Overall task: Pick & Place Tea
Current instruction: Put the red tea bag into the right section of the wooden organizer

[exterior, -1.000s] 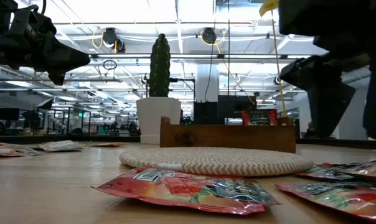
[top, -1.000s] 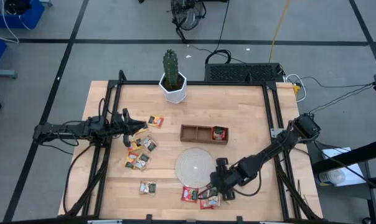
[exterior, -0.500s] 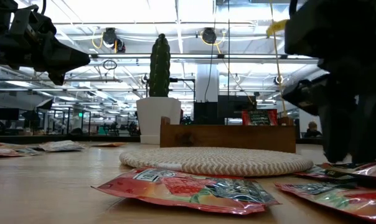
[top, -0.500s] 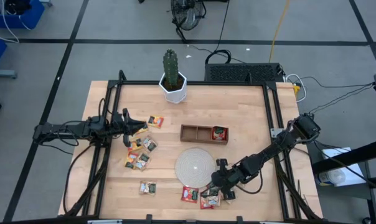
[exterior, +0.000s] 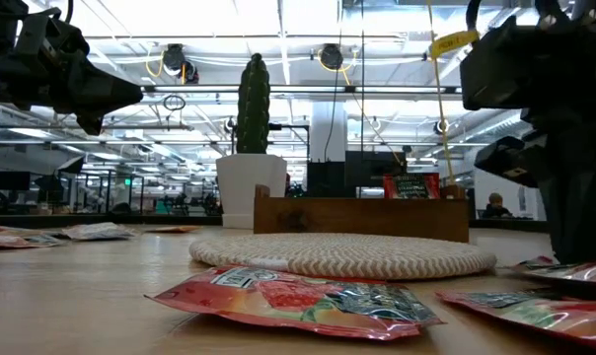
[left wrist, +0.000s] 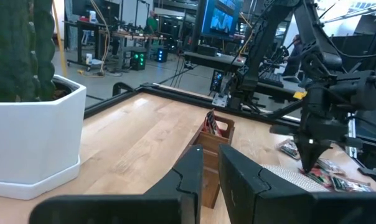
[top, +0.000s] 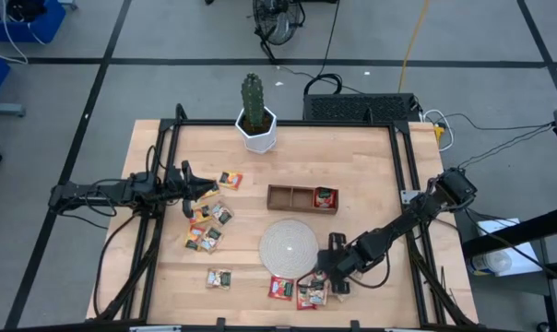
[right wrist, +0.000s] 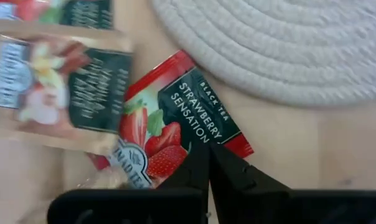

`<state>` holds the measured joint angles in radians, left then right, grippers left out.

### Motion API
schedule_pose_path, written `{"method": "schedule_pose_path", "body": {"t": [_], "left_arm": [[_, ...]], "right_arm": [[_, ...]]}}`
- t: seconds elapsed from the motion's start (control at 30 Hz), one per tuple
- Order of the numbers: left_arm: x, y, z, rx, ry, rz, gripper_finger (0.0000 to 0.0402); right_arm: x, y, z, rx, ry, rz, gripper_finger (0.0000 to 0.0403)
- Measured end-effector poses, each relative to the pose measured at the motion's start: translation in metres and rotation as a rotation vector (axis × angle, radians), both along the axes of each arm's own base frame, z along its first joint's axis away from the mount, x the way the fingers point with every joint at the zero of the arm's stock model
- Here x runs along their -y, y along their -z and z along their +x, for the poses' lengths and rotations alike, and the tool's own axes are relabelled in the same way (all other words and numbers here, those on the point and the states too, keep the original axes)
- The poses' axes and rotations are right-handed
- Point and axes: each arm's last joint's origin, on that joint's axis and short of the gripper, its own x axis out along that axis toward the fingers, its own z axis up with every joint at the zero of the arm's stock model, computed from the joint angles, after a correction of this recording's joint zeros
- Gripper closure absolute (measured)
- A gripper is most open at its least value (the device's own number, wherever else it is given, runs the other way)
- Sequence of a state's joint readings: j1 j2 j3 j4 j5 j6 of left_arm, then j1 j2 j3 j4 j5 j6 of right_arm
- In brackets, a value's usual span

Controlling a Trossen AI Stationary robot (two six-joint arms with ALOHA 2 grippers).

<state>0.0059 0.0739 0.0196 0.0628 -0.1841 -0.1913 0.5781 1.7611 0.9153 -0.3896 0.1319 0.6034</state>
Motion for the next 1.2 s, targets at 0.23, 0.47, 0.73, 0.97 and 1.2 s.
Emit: {"method": "schedule_pose_path", "body": {"t": [0.23,0.47,0.73,0.97,1.2], "left_arm": [[0.0,0.0,0.0,0.0,0.0,0.0,0.035],[0.0,0.0,0.0,0.0,0.0,0.0,0.035],[0.0,0.0,0.0,-0.001,0.0,0.0,0.035],[0.0,0.0,0.0,-0.001,0.0,0.0,0.035],[0.0,0.0,0.0,-0.001,0.0,0.0,0.035]], "right_arm": [[0.02,0.003,-0.01,-0.116,0.137,-0.156,0.0402],[0.038,0.0,-0.017,-0.155,0.252,-0.324,0.0403],[0.042,-0.032,-0.019,-0.01,0.277,-0.287,0.0395],[0.043,-0.068,-0.022,0.097,0.38,-0.027,0.0291],[0.033,-0.05,-0.008,0.024,0.407,0.135,0.0164]]}}
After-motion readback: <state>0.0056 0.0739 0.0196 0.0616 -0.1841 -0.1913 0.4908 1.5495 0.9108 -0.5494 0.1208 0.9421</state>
